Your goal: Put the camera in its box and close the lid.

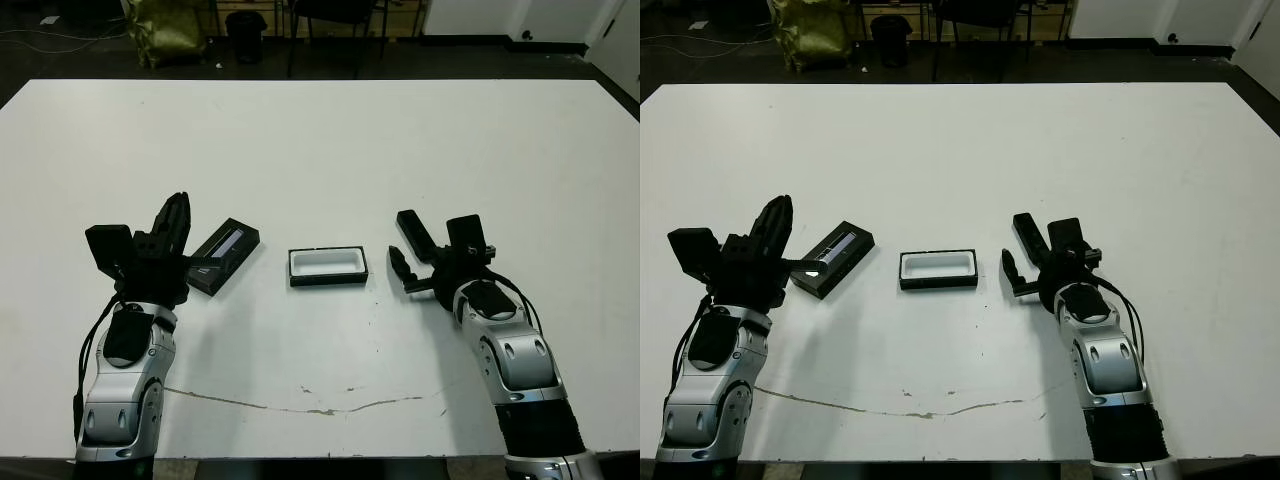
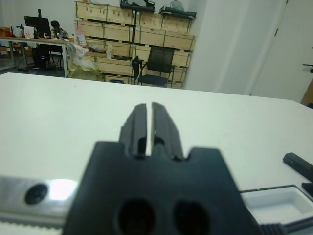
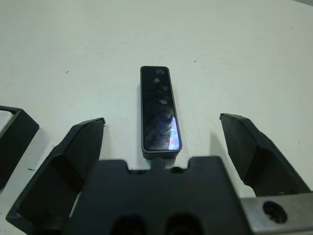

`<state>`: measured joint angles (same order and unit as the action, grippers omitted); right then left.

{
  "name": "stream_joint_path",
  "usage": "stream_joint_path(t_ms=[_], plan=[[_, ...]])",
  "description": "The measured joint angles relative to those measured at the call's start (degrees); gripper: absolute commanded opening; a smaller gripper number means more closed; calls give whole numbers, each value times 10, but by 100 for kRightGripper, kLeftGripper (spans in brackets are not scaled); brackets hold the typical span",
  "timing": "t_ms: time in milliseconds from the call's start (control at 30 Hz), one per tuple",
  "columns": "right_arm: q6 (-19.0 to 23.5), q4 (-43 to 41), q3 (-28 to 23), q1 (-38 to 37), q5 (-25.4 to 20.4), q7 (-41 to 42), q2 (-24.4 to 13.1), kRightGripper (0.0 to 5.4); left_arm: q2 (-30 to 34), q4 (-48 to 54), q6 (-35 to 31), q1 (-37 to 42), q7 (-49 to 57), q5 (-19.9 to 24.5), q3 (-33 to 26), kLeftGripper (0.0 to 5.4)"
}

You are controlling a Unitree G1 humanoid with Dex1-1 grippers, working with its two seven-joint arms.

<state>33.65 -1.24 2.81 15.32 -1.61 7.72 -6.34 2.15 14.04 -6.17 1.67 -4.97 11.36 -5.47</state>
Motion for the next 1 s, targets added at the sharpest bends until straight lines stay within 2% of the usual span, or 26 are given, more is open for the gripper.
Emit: stream_joint_path(t_ms=[167, 400, 467, 667, 1000], plan=[[-2, 3, -4, 0, -2, -2, 8, 539, 0, 0, -1, 0, 0, 1, 0, 0], [-1, 10, -31, 0, -9, -54, 52, 539, 0, 0, -2, 0, 0, 3, -2, 0], [0, 10, -41, 0, -14, -65, 64, 520, 0, 0, -2, 0, 0, 3, -2, 0], [-2, 10, -56, 0, -17, -108, 89, 391, 0, 0, -4, 0, 4, 1, -1, 0], [4, 7, -47, 0, 4, -126, 89, 160, -1, 4, -8, 0, 12, 0, -1, 0]])
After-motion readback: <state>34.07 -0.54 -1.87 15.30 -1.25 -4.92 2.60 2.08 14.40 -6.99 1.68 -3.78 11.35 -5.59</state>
